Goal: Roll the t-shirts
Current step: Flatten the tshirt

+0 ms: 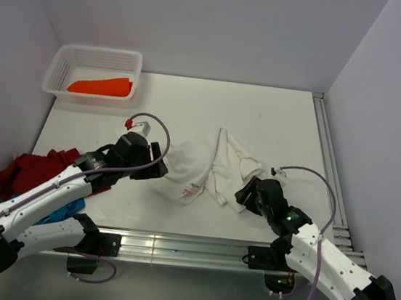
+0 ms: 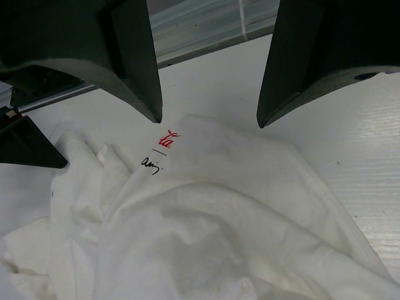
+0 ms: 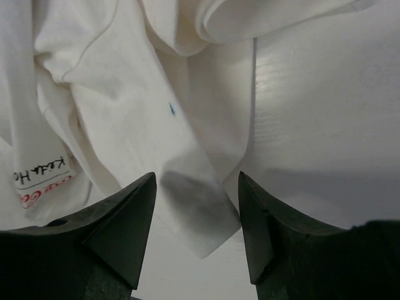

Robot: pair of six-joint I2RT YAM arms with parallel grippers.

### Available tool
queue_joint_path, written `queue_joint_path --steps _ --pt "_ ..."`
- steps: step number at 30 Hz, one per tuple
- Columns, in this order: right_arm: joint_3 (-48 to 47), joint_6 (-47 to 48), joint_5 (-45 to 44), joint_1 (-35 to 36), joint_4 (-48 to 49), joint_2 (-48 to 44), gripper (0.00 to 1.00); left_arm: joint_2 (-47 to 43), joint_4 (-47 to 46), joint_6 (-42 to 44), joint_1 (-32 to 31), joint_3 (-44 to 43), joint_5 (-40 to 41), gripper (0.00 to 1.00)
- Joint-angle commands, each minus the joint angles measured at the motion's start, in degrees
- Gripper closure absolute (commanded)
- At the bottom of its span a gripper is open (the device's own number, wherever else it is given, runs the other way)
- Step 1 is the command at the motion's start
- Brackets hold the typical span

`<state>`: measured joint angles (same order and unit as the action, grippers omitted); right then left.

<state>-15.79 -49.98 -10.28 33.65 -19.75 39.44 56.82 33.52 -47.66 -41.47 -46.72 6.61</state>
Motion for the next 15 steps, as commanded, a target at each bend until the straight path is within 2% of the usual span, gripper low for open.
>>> queue_joint_path --steps 1,5,11,13,15 --pt "1.8 -2.5 1.8 -0.5 3.2 -4.5 0.39 0.7 -2.2 -0.7 -0.9 -0.4 1.2 0.33" --pt "2.2 -2.7 3.2 -1.0 3.6 -5.1 0.47 1.2 -2.4 -0.9 -1.3 -0.4 1.4 0.33" --pt "2.0 -3.3 5.8 -1.3 4.9 -3.8 0.69 1.5 -2.0 -0.9 -1.9 -1.0 1.6 0.33" --pt "1.4 -3.4 6.1 -1.3 4.5 -4.3 0.88 1.5 -1.8 -0.9 -2.1 -1.2 1.6 0.33" --pt "-0.5 -2.9 5.4 -1.3 2.4 -4.9 1.0 1.5 -2.0 -0.6 -2.3 -1.3 1.3 0.33"
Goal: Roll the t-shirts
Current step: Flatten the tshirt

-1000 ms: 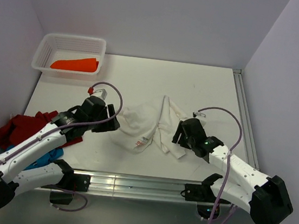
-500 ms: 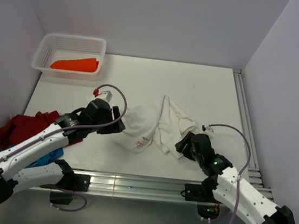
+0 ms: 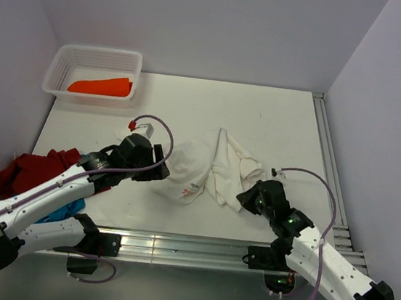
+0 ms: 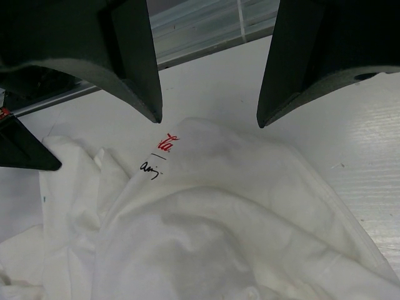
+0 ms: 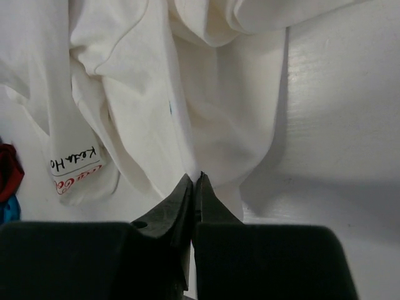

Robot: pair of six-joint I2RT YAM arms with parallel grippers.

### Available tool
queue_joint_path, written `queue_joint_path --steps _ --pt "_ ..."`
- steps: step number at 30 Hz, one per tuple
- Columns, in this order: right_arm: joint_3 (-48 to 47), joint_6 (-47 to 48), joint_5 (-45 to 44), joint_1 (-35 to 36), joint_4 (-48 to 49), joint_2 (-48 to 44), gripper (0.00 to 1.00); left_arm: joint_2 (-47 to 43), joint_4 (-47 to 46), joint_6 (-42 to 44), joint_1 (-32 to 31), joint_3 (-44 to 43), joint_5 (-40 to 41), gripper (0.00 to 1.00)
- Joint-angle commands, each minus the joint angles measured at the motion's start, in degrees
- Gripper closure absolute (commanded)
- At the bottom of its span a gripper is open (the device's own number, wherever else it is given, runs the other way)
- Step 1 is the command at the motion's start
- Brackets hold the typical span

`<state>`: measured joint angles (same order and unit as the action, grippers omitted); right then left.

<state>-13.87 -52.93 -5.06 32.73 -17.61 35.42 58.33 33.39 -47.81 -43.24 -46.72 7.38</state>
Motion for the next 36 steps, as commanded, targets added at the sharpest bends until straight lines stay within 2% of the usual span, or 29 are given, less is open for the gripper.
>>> queue_joint_path --steps 1,8,14,22,28,36 --pt "-3.5 0.5 -1.6 -0.6 -0.8 -1.1 1.0 0.1 -2.0 -0.1 -0.6 -1.2 0.1 0.33" --pt "-21.8 7.0 -7.5 -2.9 -10.9 1.1 1.0 5.6 -5.0 1.0 -5.0 -3.1 -0.9 0.32" --pt "-31.0 9.6 -9.4 -3.5 -13.8 4.5 1.0 14.7 -7.5 -0.5 -11.5 -6.0 1.7 0.31" --pt "-33.6 10.6 -8.2 -4.5 -13.8 5.6 1.0 20.3 -13.1 -1.9 -15.3 -8.3 0.3 0.31" --pt "-33.3 10.7 -6.9 -5.1 -12.8 6.5 1.0 26.3 -13.1 -2.4 -22.3 -13.3 2.8 0.3" --pt "-33.2 10.5 -5.8 -5.7 -12.4 6.3 1.0 36.1 -16.9 -2.8 -23.1 -14.7 1.1 0.31"
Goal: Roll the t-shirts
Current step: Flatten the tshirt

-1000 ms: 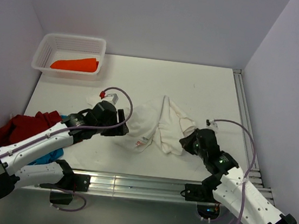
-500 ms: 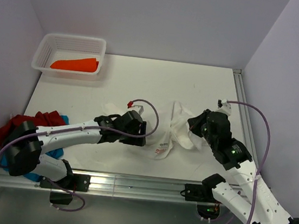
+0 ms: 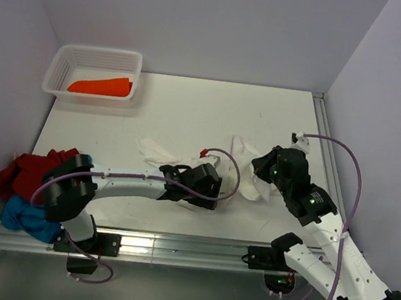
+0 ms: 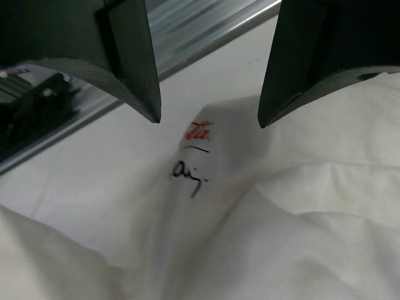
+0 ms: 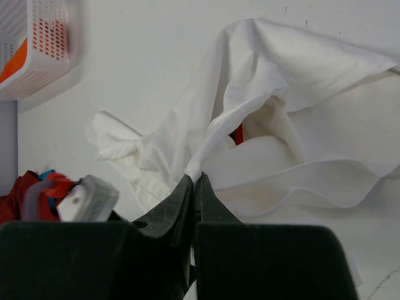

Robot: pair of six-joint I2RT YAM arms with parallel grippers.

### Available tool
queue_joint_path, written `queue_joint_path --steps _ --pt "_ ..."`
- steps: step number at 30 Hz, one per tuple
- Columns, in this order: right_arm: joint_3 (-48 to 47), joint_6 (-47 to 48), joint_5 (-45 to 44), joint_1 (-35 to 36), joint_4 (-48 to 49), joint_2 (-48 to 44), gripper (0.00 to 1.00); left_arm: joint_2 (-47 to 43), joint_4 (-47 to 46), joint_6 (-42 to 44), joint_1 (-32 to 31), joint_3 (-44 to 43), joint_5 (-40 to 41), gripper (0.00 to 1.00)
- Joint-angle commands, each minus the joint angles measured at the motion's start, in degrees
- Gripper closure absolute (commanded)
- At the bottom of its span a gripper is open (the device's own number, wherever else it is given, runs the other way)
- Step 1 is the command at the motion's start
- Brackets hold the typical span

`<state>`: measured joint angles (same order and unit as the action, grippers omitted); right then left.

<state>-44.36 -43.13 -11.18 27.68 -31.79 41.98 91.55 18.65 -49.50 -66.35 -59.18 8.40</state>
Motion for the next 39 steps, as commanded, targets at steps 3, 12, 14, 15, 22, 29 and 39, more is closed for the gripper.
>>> queue_joint_path --steps 3,12,14,15,22,29,39 --pt "-3.2 1.0 0.0 -1.3 1.4 -0.1 1.0 6.7 -1.7 -1.4 0.0 -3.4 1.4 0.44" --pt "-8.2 1.4 2.8 -9.9 -0.5 0.1 1.0 -8.4 13.2 1.5 7.3 -5.2 11.5 1.0" --pt "-10.3 1.5 3.6 -11.5 -1.2 0.7 1.0 -13.1 18.3 3.2 12.6 -6.4 12.3 1.0" --pt "-12.8 1.6 4.0 -12.8 -1.4 1.0 1.0 -15.2 20.4 4.5 14.6 -8.6 13.0 1.0" --pt "-22.0 3.4 2.3 -16.6 -5.7 2.0 1.0 -25.7 33.8 8.6 27.6 -18.2 19.5 1.0" --pt "-13.9 3.2 7.4 -17.1 -2.7 1.6 1.0 -29.4 33.3 12.9 37.4 -16.0 16.4 1.0" --pt "-11.1 3.8 14.3 -17.1 0.0 1.5 1.0 -31.1 30.1 16.3 40.8 -14.3 9.3 0.99"
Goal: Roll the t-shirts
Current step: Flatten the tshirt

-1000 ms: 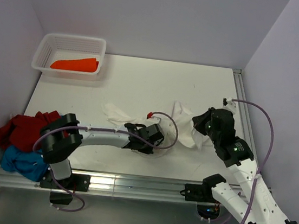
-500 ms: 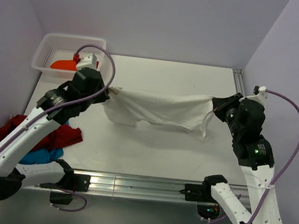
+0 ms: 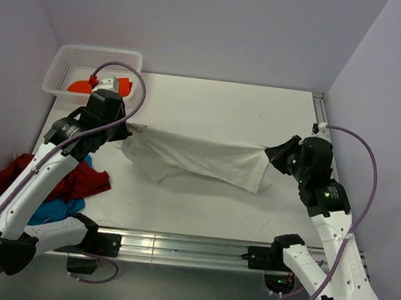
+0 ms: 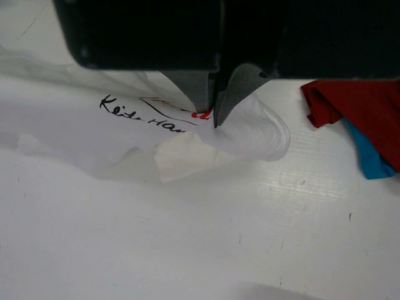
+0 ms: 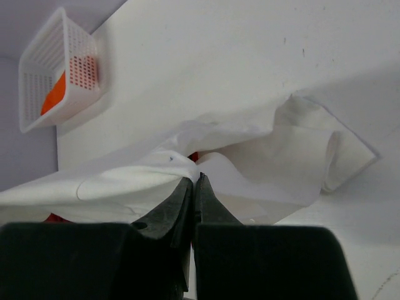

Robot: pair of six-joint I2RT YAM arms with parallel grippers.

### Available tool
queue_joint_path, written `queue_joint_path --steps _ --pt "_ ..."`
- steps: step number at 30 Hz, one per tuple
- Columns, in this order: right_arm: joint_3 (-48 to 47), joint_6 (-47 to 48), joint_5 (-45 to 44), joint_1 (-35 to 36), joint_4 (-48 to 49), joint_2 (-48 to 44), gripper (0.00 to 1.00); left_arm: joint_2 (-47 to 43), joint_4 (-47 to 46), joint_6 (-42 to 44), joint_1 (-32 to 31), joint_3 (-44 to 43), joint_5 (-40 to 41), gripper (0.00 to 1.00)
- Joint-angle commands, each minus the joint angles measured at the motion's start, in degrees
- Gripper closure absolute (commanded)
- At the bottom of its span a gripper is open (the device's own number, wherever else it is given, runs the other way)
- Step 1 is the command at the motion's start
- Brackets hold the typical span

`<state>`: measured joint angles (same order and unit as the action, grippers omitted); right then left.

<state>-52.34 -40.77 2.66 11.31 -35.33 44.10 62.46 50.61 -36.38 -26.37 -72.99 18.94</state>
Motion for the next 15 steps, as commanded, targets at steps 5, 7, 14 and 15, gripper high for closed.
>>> queue_joint_path --steps 5,7,14,15 --pt "-10.5 1.9 0.4 -0.9 1.7 2.6 1.0 -2.1 -3.7 4.6 0.9 -0.1 -8.4 0.68" --pt "-12.9 1.9 -0.2 -1.0 0.4 3.6 1.0 -2.1 -4.4 4.7 0.9 1.1 -9.3 0.59" --pt "-17.5 0.1 2.2 -1.9 -0.3 7.7 1.0 -2.9 -8.8 5.4 0.9 7.2 -17.3 0.57" --pt "-17.5 -0.2 2.2 -2.0 -0.3 8.5 1.0 -4.2 -9.9 5.8 0.9 8.6 -19.4 0.56"
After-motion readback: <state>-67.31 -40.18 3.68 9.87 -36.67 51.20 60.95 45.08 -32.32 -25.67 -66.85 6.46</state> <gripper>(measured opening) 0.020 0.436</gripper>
